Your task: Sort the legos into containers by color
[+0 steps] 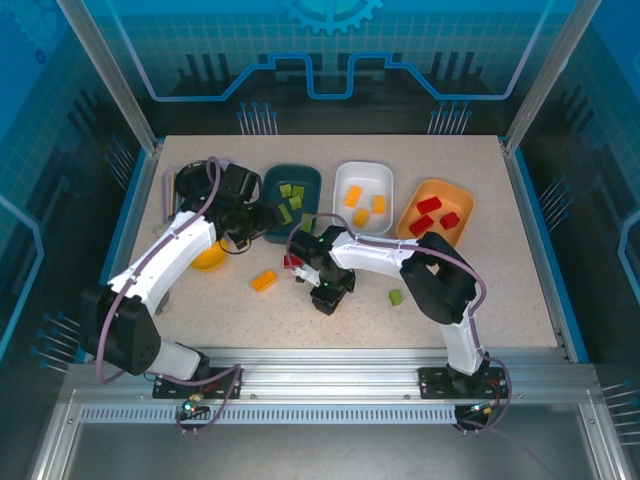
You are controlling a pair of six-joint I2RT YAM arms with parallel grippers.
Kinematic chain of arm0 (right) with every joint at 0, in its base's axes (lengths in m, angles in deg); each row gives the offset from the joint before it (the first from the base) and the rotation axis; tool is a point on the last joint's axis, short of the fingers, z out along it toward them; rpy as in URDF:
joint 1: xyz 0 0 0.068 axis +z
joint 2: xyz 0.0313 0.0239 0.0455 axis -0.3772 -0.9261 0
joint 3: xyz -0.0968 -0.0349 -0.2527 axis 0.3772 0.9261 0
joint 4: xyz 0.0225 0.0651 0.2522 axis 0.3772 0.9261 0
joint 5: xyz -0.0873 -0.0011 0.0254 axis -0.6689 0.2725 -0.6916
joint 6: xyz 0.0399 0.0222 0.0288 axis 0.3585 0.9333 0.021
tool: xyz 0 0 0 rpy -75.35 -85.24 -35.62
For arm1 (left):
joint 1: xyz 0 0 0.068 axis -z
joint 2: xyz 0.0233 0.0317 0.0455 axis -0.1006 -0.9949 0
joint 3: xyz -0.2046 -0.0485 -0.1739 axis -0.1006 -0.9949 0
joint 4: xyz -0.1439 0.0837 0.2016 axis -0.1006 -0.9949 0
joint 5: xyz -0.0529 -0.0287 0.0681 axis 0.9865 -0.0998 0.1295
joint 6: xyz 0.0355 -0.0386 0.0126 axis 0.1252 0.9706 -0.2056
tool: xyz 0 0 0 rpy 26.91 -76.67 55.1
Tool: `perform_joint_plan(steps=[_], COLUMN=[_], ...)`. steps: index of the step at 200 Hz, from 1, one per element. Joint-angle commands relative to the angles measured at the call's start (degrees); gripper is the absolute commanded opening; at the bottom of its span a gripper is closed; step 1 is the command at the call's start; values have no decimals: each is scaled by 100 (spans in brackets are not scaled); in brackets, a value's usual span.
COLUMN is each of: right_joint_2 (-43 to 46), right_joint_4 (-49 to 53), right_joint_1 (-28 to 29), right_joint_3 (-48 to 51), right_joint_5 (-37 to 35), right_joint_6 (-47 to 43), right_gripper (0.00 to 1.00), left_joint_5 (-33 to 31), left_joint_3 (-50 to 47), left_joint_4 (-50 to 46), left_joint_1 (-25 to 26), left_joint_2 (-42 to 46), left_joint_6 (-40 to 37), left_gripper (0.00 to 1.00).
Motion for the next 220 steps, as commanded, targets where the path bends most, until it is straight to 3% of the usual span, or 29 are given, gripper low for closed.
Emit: perform_joint_plan(steps=[1,19,51,73,130,196,220], right_joint_2=[140,459,1134,1134,-627,-2673,-3009], right_joint_4=[-41,-97,-62,-51,308,966,1065], right_joint_1=[-17,-259,-1217,-1899,-3092,-3669,-3702], right_joint_3=[-12,-12,-251,-690,-3111,-5776,-6162], right_joint_5=[-182,-225,-251,-269,-561,-593,-419], right_joint_6=[198,441,1035,1334,1989,2255,2275], right_gripper=[32,22,20,20,22,28,37], left_joint_5=[157,180,118,169,460,967,1189], left_joint_3=[-93,-48,80,129,561,1003,1295], left_joint_4=[46,53,-33,86,298,492,425], left_joint_1=[132,326,767,962,1221,1484,1686], left_joint_2=[120,29,-267,-427,-1016,-1567,-1878], left_joint_6=[44,-150,-514,-638,-956,-1471,-1745], left_gripper=[75,75,75,75,75,75,75])
